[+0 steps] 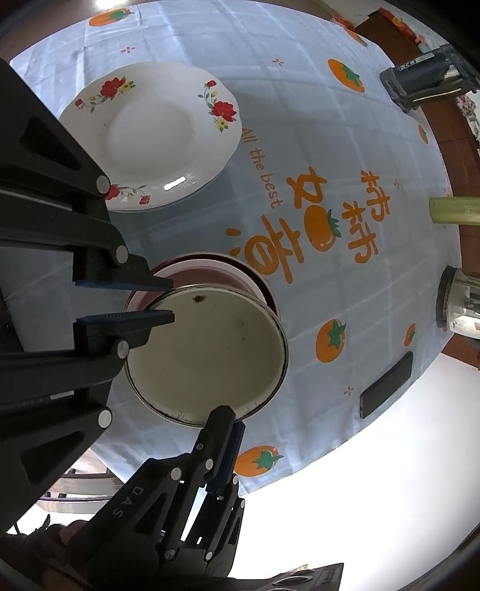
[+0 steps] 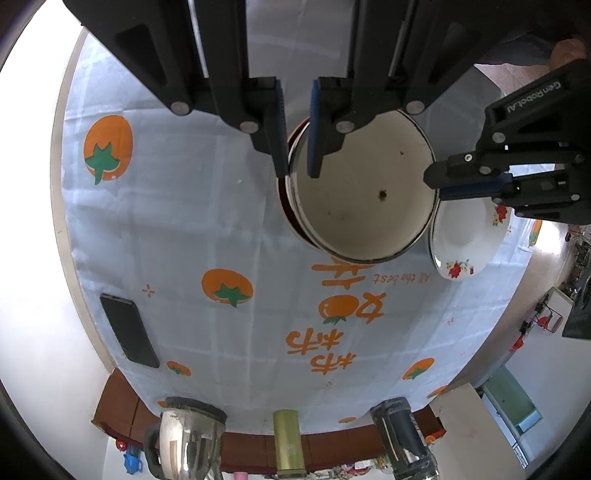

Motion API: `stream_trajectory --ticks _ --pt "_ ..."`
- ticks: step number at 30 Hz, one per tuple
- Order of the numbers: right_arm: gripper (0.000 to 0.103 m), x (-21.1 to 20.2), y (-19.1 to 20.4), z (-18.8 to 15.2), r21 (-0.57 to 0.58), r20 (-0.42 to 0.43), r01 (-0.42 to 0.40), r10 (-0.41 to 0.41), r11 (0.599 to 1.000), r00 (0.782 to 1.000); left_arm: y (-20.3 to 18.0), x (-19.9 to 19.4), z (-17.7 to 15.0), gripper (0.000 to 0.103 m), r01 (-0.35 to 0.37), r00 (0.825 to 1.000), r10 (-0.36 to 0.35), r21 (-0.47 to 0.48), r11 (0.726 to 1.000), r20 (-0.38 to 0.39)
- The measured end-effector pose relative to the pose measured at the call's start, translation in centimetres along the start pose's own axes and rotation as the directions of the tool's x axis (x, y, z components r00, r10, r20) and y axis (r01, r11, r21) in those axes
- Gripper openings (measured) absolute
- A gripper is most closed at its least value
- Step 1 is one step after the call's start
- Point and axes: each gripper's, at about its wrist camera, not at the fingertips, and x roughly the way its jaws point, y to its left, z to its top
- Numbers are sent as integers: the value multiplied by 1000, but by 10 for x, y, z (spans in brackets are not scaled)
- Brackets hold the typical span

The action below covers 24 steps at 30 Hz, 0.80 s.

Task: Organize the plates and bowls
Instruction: 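Lower the cream enamel bowl into the pink bowl with both grippers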

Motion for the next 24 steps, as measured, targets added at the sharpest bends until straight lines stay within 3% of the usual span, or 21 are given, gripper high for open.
stream_trajectory --ticks 24 --pt "13 19 4 4 -14 -64 -10 9 1000 998 7 7 1 11 15 999 -16 -27 1000 -45"
